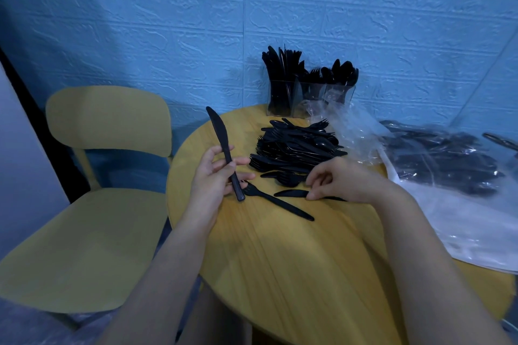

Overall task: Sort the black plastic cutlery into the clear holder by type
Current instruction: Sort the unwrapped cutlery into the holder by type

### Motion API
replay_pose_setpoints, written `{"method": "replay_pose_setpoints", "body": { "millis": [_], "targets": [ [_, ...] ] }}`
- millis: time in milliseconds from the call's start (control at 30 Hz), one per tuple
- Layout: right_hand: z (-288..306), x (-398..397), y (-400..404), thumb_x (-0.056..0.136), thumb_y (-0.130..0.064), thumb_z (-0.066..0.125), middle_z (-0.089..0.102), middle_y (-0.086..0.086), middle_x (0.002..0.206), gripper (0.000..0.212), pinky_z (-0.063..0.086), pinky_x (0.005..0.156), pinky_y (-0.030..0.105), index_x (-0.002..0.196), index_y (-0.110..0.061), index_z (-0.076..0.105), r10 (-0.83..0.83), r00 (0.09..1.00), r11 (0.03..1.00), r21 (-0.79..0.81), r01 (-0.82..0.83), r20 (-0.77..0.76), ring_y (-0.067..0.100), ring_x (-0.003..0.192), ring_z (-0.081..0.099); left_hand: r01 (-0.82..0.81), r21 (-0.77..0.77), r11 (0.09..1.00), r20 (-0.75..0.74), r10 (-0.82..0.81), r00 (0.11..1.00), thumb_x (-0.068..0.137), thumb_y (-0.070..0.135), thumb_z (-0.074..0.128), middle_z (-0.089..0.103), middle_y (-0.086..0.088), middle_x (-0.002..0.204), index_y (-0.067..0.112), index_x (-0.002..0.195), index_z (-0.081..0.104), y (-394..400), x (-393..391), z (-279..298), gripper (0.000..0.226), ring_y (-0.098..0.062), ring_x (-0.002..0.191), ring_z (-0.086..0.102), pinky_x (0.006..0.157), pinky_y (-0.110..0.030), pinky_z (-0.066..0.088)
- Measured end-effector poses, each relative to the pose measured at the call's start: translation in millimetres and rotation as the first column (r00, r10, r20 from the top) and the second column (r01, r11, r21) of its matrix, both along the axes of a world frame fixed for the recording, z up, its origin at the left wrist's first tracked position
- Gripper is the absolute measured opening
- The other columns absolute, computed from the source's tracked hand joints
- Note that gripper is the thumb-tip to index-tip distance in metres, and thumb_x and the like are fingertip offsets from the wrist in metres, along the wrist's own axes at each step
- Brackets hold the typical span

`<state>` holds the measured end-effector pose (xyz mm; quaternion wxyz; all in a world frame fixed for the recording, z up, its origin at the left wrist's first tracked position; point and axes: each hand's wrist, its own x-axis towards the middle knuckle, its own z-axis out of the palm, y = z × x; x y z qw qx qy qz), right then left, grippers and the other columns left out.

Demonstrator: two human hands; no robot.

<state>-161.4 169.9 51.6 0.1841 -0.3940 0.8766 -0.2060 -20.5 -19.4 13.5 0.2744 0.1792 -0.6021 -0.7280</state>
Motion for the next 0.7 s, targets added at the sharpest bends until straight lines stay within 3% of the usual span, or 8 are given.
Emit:
{"method": "replay_pose_setpoints", "body": {
  "millis": [67,200,367,467,567,633,700],
  "targets": [
    [-0.9,1.8,-2.4,0.077,-0.027,0.078,0.066,-0.011,0.081,0.018,0.042,0.065,0.009,0.09,-0.029,0.066,0.037,0.999,0.997,0.066,-0.035,-0.029,0.001,0.076,0.059,0.02,-0.001,1.0,0.01,-0.02,1.0,0.097,0.002,0.044,0.071,-0.006,0.097,0.016,0.115,0.051,0.5,-0.1,-0.2,0.024,-0.02,0.073,0.071,0.066,-0.029,0.058],
    [-0.8,3.5,-4.7,0.081,-0.023,0.074,0.063,-0.009,0.08,0.016,0.043,0.067,0.015,0.092,-0.028,0.064,0.056,0.998,0.994,0.09,-0.054,-0.014,0.003,0.075,0.057,0.062,0.032,0.998,0.01,-0.062,0.998,0.097,0.004,0.045,0.072,-0.004,0.094,0.017,0.113,0.051,1.8,0.4,1.5,0.021,-0.021,0.072,0.071,0.067,-0.031,0.058],
    [5.6,6.0,-1.6,0.083,-0.027,0.072,0.06,-0.01,0.08,0.01,0.04,0.066,0.016,0.081,-0.03,0.062,0.087,0.996,0.993,0.078,-0.084,-0.032,0.004,0.074,0.054,0.091,0.043,0.995,0.014,-0.092,0.996,0.097,0.006,0.044,0.073,-0.005,0.094,0.015,0.115,0.051,2.9,0.5,1.6,0.021,-0.023,0.074,0.071,0.067,-0.032,0.058],
    [16.9,6.9,0.2,0.084,-0.027,0.069,0.061,-0.009,0.078,0.006,0.041,0.066,0.016,0.08,-0.027,0.064,-0.005,0.999,0.986,-0.166,-0.001,-0.036,0.005,0.074,0.055,0.119,0.041,0.992,0.009,-0.119,0.993,0.098,0.006,0.044,0.073,-0.005,0.095,0.013,0.118,0.05,4.1,0.8,2.5,0.022,-0.024,0.076,0.072,0.069,-0.033,0.059],
    [30.4,13.5,-1.4,0.085,-0.021,0.068,0.061,-0.008,0.068,0.005,0.044,0.06,0.012,0.083,-0.016,0.067,-0.092,0.984,0.829,-0.535,0.162,0.155,0.0,0.06,0.055,0.163,0.021,0.986,0.027,-0.163,0.986,0.099,0.005,0.042,0.073,-0.005,0.096,0.015,0.118,0.05,6.6,0.8,3.1,0.023,-0.025,0.081,0.072,0.073,-0.034,0.059],
    [36.4,19.0,-8.8,0.085,-0.015,0.067,0.061,-0.007,0.062,0.007,0.047,0.058,0.014,0.079,-0.012,0.065,-0.035,0.956,0.719,-0.657,0.227,0.291,0.001,0.056,0.055,0.181,0.008,0.983,0.037,-0.181,0.983,0.099,0.005,0.041,0.073,-0.004,0.096,0.015,0.117,0.05,8.1,0.3,3.0,0.023,-0.026,0.082,0.072,0.073,-0.034,0.059],
    [36.3,24.5,-22.0,0.085,-0.011,0.066,0.064,-0.007,0.061,0.009,0.048,0.059,0.017,0.076,-0.013,0.064,0.051,0.922,0.672,-0.696,0.253,0.384,0.005,0.058,0.057,0.215,0.006,0.977,0.037,-0.215,0.976,0.099,0.005,0.041,0.073,-0.004,0.095,0.015,0.115,0.05,9.8,0.4,3.2,0.021,-0.027,0.082,0.072,0.07,-0.033,0.059]
  ]
}}
